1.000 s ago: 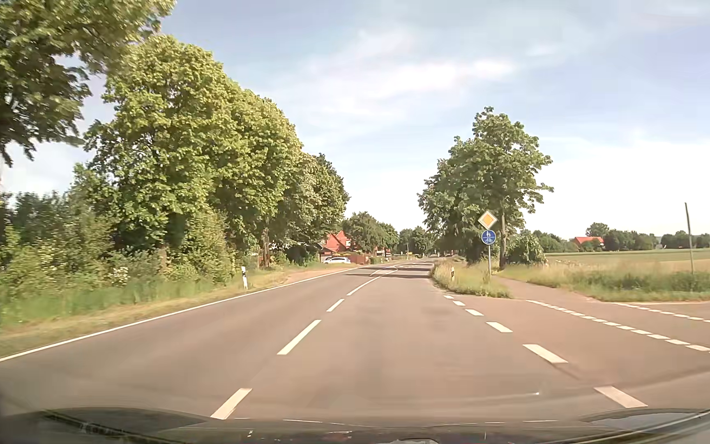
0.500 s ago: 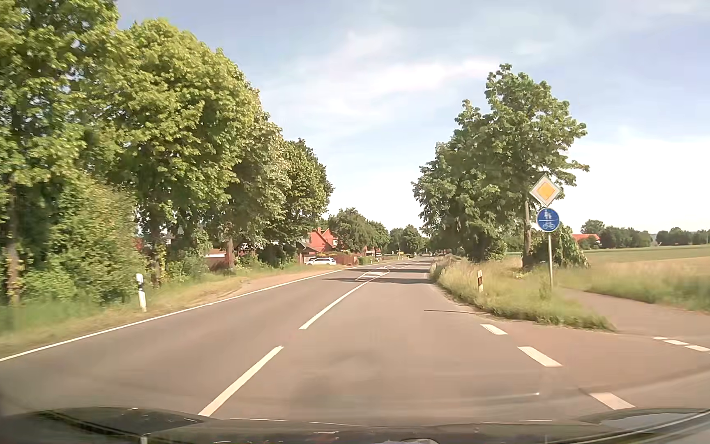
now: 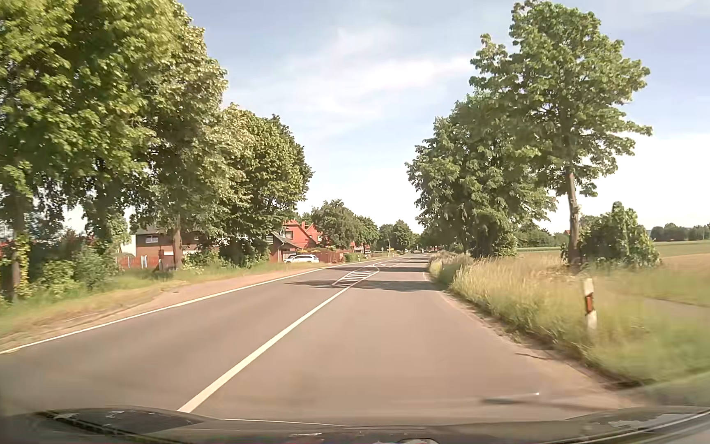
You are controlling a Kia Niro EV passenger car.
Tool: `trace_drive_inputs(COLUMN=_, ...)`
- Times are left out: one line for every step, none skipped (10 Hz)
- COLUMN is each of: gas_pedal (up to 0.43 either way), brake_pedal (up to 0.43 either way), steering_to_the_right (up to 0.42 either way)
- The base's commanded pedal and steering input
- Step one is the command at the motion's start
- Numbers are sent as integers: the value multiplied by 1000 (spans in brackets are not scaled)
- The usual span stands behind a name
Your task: Follow the waypoints while adhering to traffic rules and regulations
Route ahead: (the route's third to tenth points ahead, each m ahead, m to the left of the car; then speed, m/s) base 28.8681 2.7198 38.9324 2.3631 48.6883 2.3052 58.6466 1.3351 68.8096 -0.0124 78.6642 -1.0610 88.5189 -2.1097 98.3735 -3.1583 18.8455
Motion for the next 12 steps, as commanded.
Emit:
trace_drive_inputs(gas_pedal=209, brake_pedal=0, steering_to_the_right=8)
trace_drive_inputs(gas_pedal=189, brake_pedal=0, steering_to_the_right=7)
trace_drive_inputs(gas_pedal=169, brake_pedal=0, steering_to_the_right=7)
trace_drive_inputs(gas_pedal=110, brake_pedal=0, steering_to_the_right=7)
trace_drive_inputs(gas_pedal=59, brake_pedal=0, steering_to_the_right=7)
trace_drive_inputs(gas_pedal=47, brake_pedal=0, steering_to_the_right=7)
trace_drive_inputs(gas_pedal=47, brake_pedal=0, steering_to_the_right=6)
trace_drive_inputs(gas_pedal=47, brake_pedal=0, steering_to_the_right=6)
trace_drive_inputs(gas_pedal=47, brake_pedal=0, steering_to_the_right=6)
trace_drive_inputs(gas_pedal=47, brake_pedal=0, steering_to_the_right=6)
trace_drive_inputs(gas_pedal=47, brake_pedal=0, steering_to_the_right=6)
trace_drive_inputs(gas_pedal=47, brake_pedal=0, steering_to_the_right=6)
